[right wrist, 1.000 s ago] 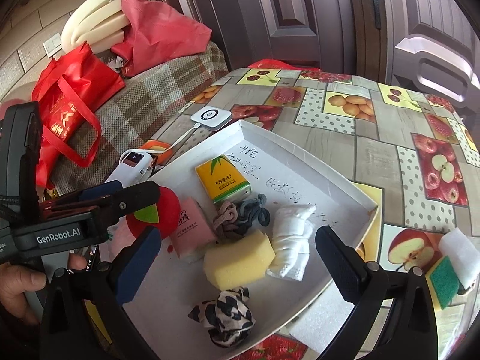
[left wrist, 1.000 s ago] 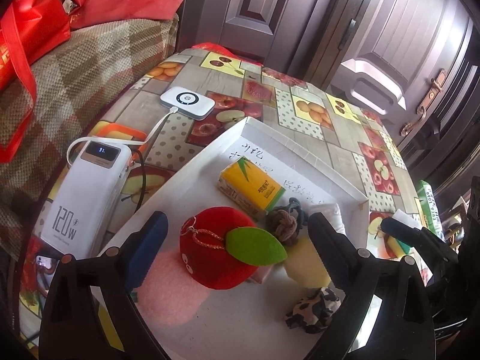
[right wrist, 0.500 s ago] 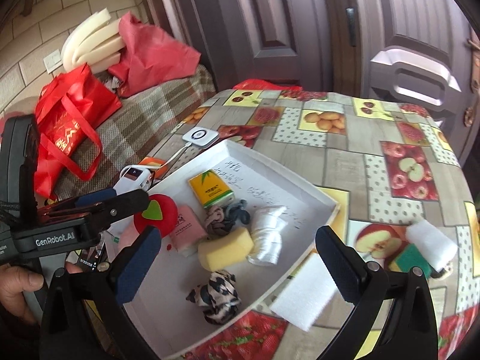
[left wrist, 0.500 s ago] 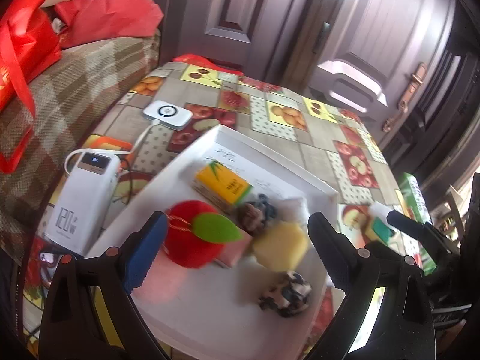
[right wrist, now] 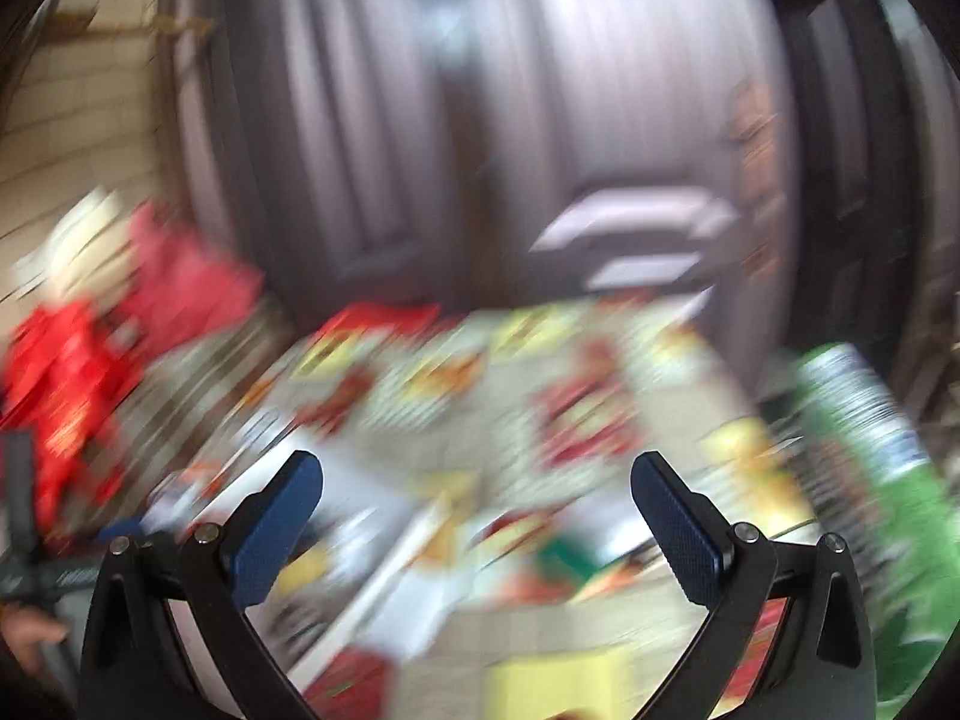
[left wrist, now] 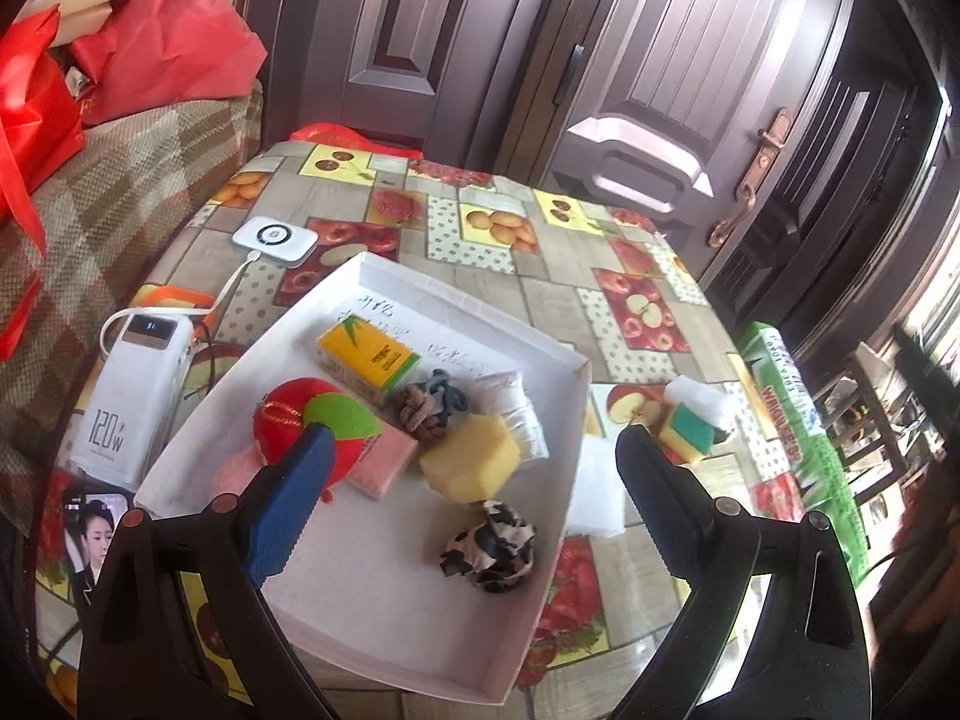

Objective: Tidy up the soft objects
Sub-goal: 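Withdraw both open tools from the box back over the table, then lower the open left tool toward the white foam block on the table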

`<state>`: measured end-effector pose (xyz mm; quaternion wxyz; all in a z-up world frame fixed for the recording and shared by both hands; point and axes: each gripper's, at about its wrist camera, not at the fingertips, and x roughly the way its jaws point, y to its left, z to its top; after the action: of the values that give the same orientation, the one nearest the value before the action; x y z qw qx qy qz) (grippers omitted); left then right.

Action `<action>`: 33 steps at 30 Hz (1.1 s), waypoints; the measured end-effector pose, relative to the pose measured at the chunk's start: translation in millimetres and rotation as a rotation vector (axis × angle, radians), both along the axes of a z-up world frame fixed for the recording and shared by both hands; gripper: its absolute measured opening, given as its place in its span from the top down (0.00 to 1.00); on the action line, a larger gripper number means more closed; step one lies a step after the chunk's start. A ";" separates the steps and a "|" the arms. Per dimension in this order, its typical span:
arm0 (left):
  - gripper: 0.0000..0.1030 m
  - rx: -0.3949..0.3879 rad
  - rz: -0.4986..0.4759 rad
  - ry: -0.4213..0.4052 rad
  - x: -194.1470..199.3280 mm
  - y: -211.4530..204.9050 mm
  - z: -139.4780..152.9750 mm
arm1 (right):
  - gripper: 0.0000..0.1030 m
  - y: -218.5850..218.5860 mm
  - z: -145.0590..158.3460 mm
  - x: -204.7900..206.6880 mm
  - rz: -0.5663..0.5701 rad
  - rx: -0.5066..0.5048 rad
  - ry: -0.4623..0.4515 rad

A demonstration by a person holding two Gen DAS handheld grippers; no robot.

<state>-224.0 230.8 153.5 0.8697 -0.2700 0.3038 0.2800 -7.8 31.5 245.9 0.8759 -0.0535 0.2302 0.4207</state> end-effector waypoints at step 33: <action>0.08 0.010 -0.199 0.305 196.7 -90.1 -124.9 | 0.00 -181.1 33.0 146.0 -0.215 0.101 0.061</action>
<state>-27.3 140.7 28.6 0.8383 -0.1889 0.4559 0.2317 138.2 -149.5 278.9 0.9101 0.0283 0.2396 0.3370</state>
